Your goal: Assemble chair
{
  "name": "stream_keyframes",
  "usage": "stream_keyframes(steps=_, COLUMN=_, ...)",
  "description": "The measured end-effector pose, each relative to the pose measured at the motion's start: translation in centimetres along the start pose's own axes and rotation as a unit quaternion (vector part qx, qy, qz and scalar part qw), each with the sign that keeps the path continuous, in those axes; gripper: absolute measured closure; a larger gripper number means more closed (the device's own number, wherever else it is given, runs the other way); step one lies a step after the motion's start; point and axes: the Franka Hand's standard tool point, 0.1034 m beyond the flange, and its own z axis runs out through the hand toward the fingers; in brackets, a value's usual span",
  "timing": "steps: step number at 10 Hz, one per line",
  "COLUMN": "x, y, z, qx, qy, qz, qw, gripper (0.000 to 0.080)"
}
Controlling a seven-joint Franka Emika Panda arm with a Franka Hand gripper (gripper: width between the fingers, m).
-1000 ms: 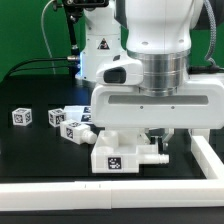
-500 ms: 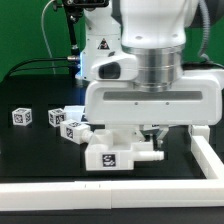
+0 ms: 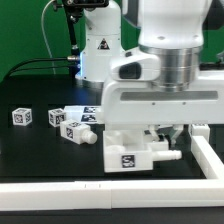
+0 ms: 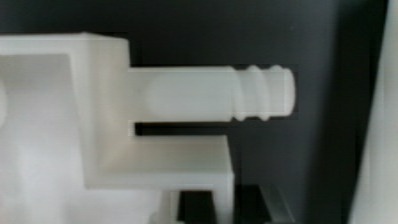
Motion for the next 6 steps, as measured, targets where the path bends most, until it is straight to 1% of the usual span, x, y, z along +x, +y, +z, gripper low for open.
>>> stream_keyframes(steps=1, x=0.1, y=-1.2, z=0.0, qx=0.003, qy=0.006, qz=-0.058, qw=0.998, gripper=0.077)
stream_keyframes(steps=2, x=0.1, y=-1.6, z=-0.1, qx=0.0, qy=0.006, qz=-0.145, qw=0.989, gripper=0.077)
stream_keyframes(steps=3, x=-0.2, y=-1.4, z=0.1, qx=-0.001, qy=0.001, qz=-0.19, qw=0.982, gripper=0.077)
stream_keyframes(steps=5, x=-0.6, y=-1.3, z=0.4, qx=0.001, qy=-0.007, qz=-0.23, qw=0.973, gripper=0.077)
stream_keyframes(steps=6, x=-1.1, y=-1.0, z=0.6, qx=0.002, qy=-0.018, qz=-0.278, qw=0.96, gripper=0.077)
